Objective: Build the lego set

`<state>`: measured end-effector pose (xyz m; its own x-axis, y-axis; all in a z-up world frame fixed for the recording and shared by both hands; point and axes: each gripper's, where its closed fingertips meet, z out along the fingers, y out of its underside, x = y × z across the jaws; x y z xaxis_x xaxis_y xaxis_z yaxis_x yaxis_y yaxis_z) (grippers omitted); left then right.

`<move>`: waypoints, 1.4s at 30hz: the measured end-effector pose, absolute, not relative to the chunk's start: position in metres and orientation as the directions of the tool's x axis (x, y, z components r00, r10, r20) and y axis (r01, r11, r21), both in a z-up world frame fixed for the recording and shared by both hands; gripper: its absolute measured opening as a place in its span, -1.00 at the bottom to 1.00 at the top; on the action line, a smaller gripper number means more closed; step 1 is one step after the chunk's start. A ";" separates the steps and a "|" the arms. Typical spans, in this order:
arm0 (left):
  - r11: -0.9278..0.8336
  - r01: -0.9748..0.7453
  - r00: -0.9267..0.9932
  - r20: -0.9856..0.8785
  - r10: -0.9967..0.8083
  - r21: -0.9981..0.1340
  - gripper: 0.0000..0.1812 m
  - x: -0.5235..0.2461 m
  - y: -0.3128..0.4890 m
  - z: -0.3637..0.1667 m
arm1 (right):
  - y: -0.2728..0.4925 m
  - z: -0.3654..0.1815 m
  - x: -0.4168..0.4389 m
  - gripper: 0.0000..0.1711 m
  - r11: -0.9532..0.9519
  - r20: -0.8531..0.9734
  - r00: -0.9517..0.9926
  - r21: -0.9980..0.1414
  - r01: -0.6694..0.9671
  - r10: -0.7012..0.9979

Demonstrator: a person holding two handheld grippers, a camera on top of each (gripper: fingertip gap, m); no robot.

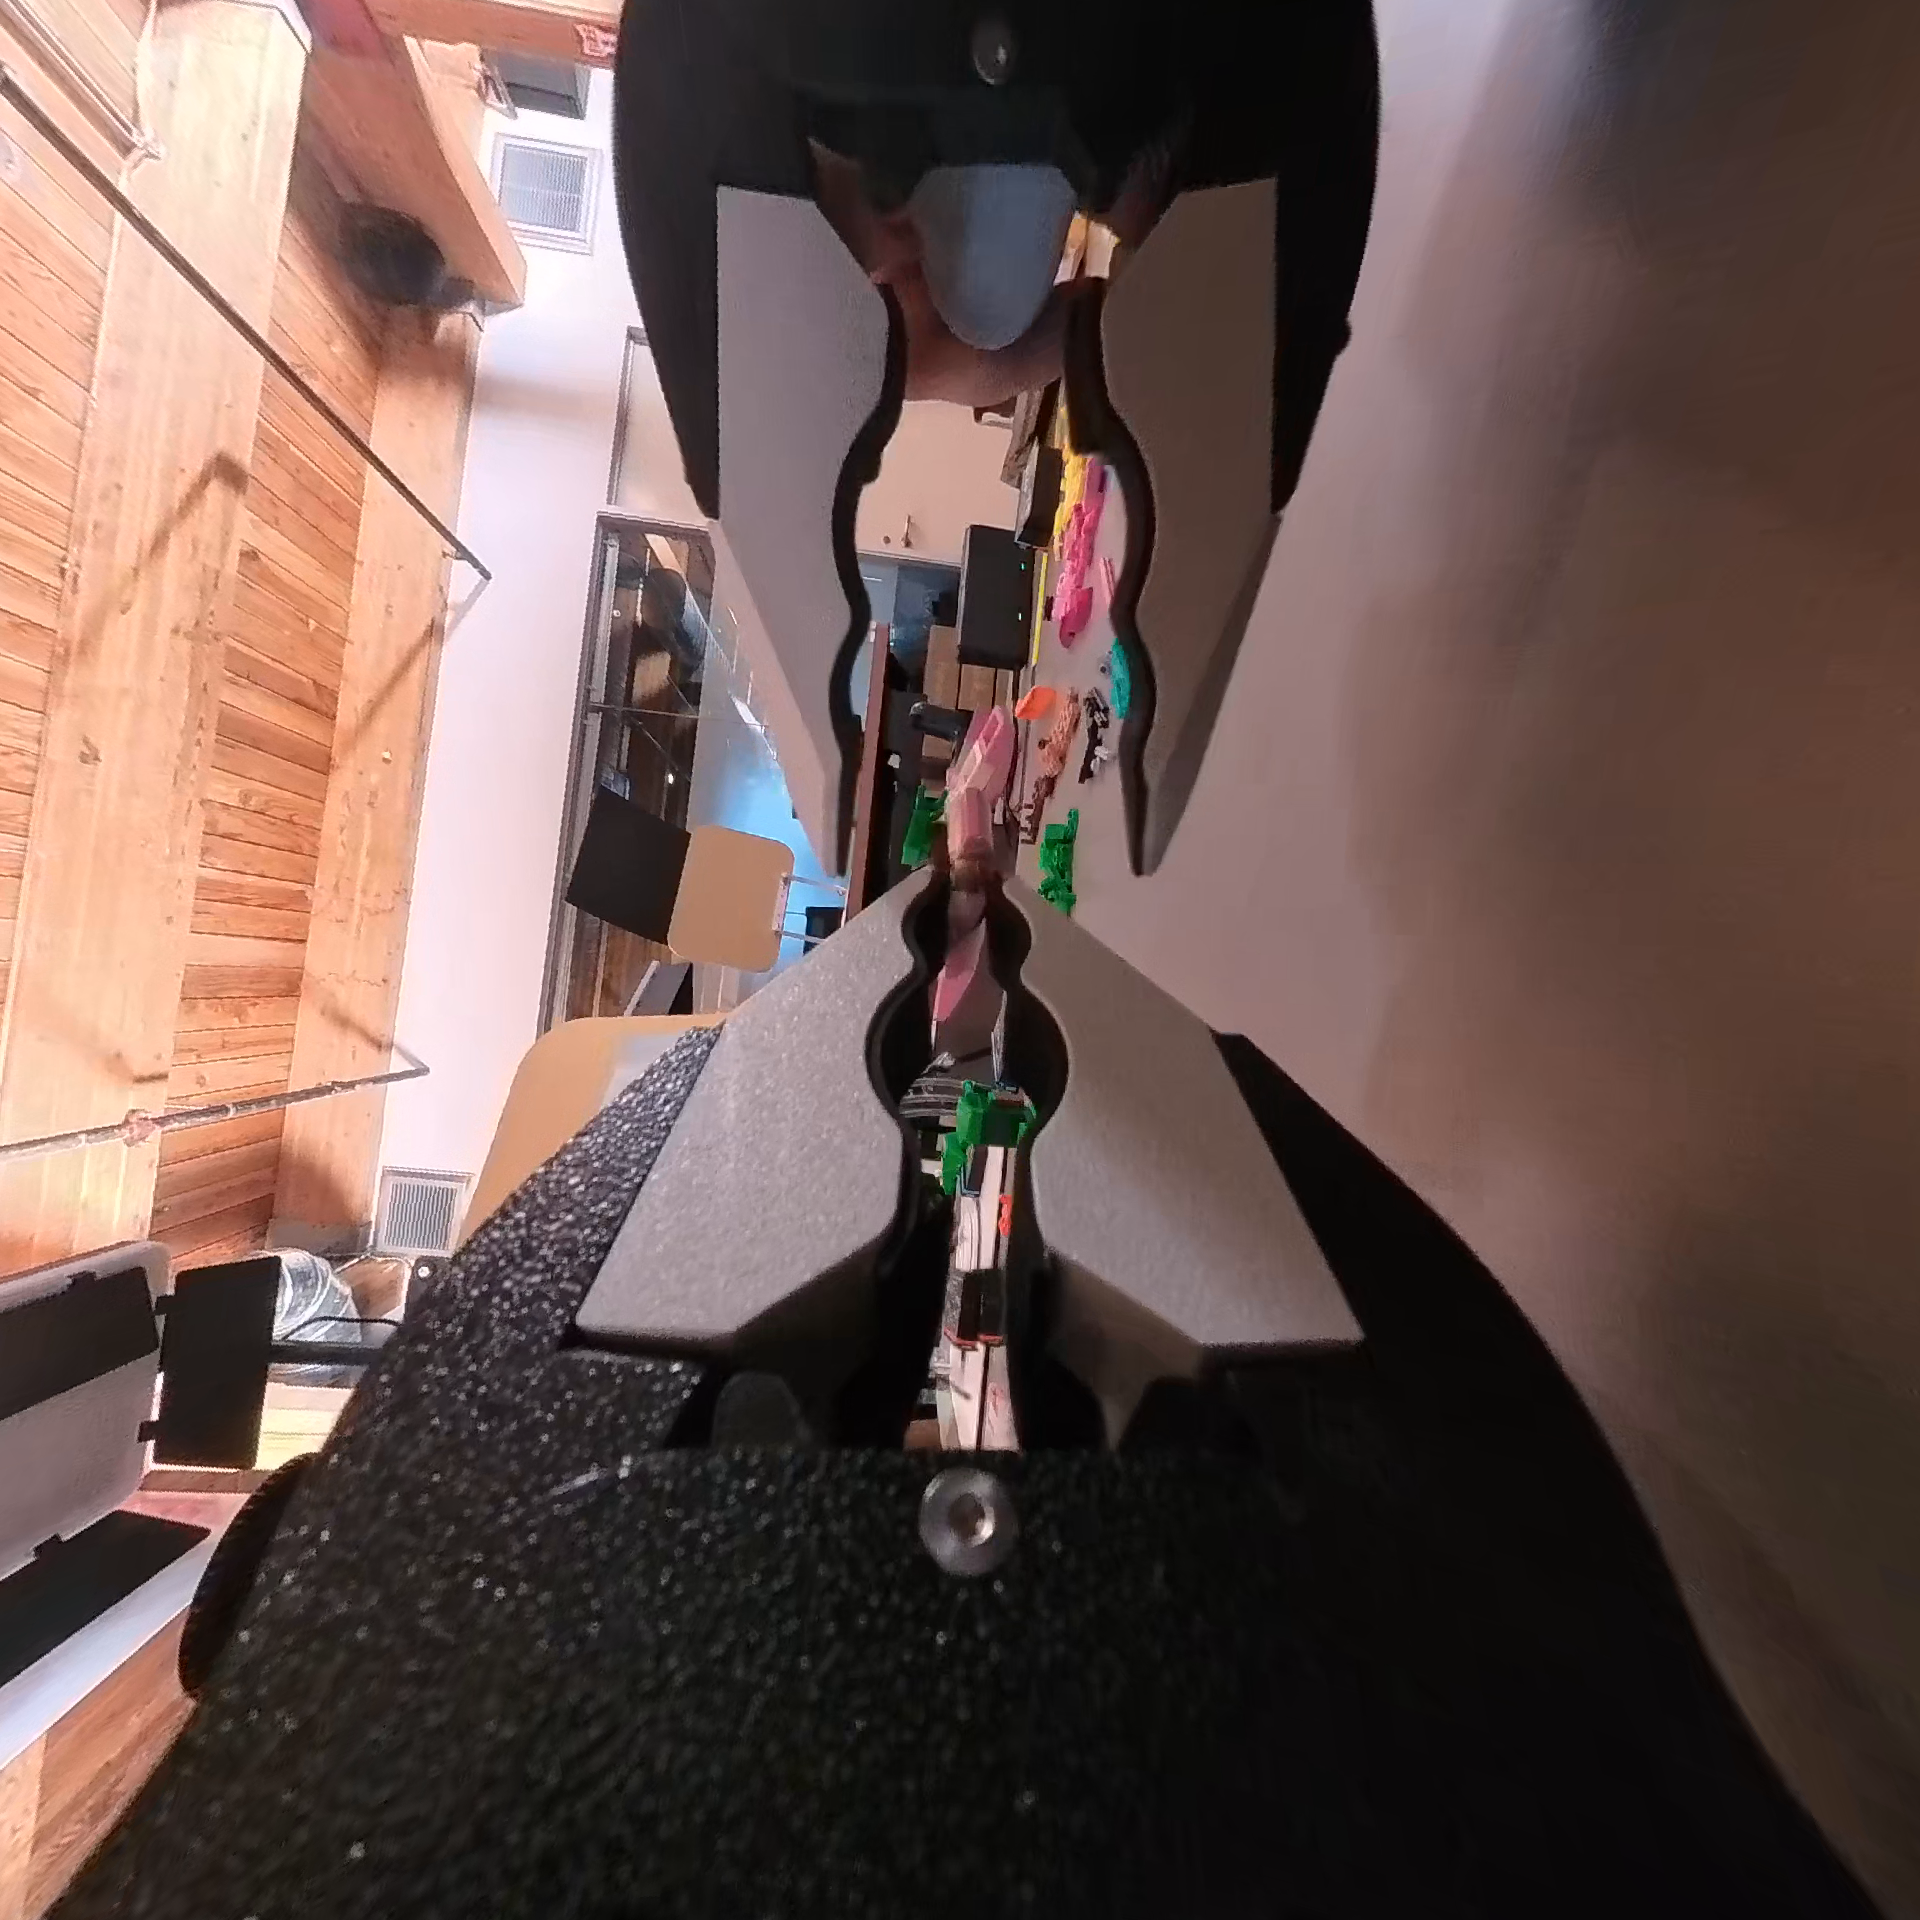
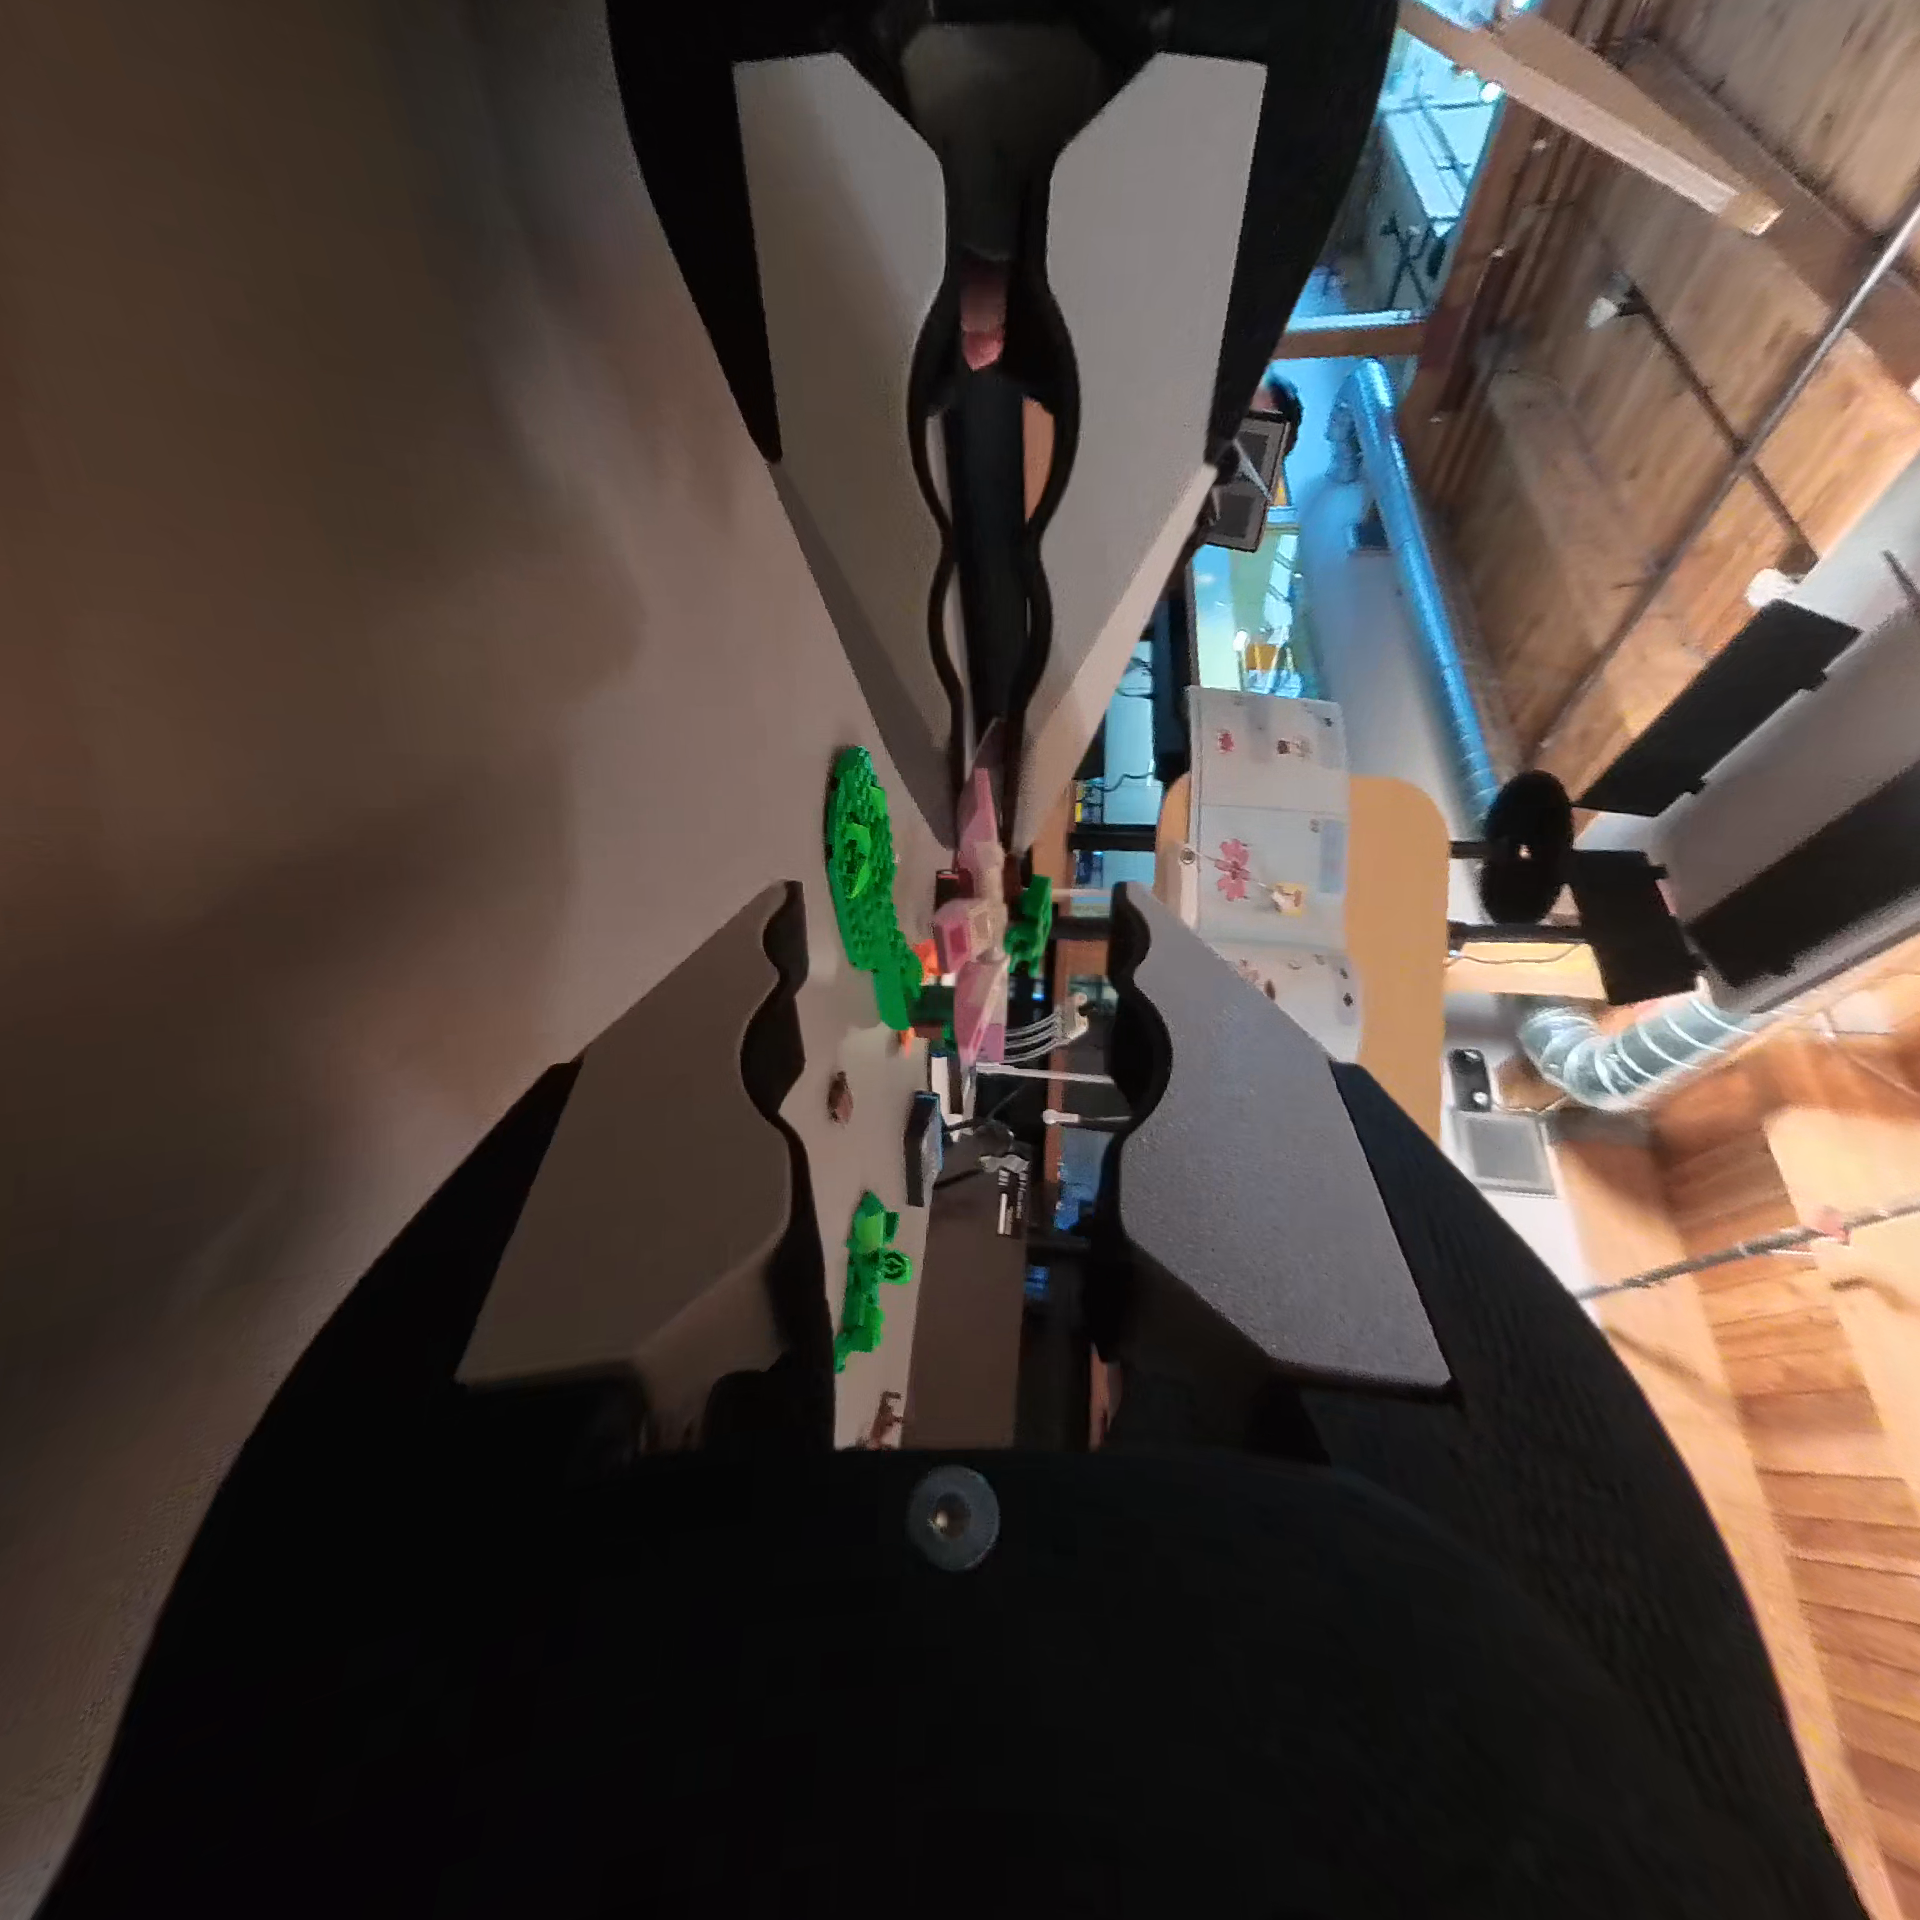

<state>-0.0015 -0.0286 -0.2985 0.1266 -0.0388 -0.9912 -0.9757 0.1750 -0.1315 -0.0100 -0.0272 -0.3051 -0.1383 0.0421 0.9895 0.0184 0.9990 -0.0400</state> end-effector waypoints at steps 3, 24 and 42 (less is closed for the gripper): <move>0.180 -0.975 0.128 -0.991 -0.040 -0.133 -0.96 0.000 -0.029 -0.298 | -0.028 -0.304 -0.009 -0.42 0.999 0.990 -0.132 -0.043 0.007 0.044; 0.192 -0.972 0.129 -0.990 -0.053 -0.137 -0.96 0.003 -0.029 -0.300 | -0.022 -0.309 -0.010 -0.64 0.998 0.987 -0.152 -0.054 0.033 0.059; 0.226 -0.882 0.367 -0.904 -0.219 -0.413 -0.86 0.010 -0.028 -0.304 | -0.021 -0.317 -0.009 -0.82 0.927 0.881 -0.291 -0.369 0.069 0.373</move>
